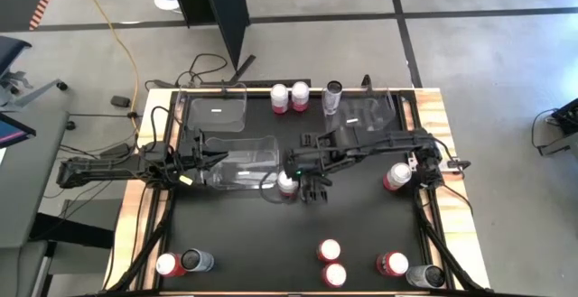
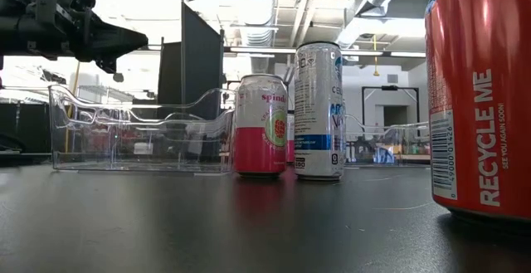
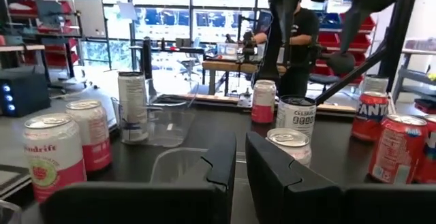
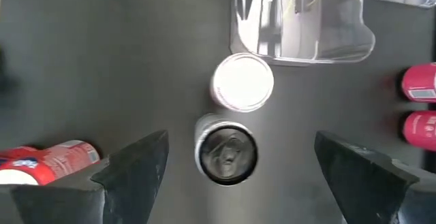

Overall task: Sort soda cans
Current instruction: Put the top white-blue soda can into the top right transparent bin

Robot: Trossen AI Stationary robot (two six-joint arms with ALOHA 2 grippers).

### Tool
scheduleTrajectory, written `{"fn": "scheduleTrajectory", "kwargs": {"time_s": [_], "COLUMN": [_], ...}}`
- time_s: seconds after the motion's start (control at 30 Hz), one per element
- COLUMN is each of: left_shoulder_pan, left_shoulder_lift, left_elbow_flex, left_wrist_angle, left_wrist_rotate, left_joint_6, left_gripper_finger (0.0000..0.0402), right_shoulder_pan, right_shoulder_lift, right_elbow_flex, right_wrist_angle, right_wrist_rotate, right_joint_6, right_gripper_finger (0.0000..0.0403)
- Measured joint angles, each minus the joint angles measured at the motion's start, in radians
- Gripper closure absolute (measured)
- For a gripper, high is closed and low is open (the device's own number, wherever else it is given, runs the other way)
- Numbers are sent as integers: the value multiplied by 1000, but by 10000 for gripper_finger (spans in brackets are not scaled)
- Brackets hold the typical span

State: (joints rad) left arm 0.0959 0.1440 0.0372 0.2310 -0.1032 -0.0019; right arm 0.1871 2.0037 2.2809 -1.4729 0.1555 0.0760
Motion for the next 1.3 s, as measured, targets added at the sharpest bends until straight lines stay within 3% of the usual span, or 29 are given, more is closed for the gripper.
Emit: {"fn": "scheduleTrajectory", "kwargs": {"time_s": [0.17, 0.37, 0.83, 1.3], "left_shoulder_pan": [0, 0, 0, 0], "left_shoulder_lift": [0, 0, 0, 0], "left_elbow_flex": [0, 0, 0, 0], "left_wrist_angle": [-5, -3, -24, -46], "left_wrist_rotate": [-79, -4, -7, -10], "left_joint_6": [-2, -35, -72, -46], "left_gripper_finger": [369, 369, 374, 374], "right_shoulder_pan": [24, 22, 1, -65], "right_shoulder_lift": [0, 0, 13, 13], "right_elbow_flex": [-49, -107, -114, -339], "right_wrist_angle": [8, 11, 7, 103], "right_wrist_rotate": [-1, -3, -51, -57], "right_joint_6": [49, 92, 91, 81], "right_gripper_finger": [24, 39, 47, 32]}}
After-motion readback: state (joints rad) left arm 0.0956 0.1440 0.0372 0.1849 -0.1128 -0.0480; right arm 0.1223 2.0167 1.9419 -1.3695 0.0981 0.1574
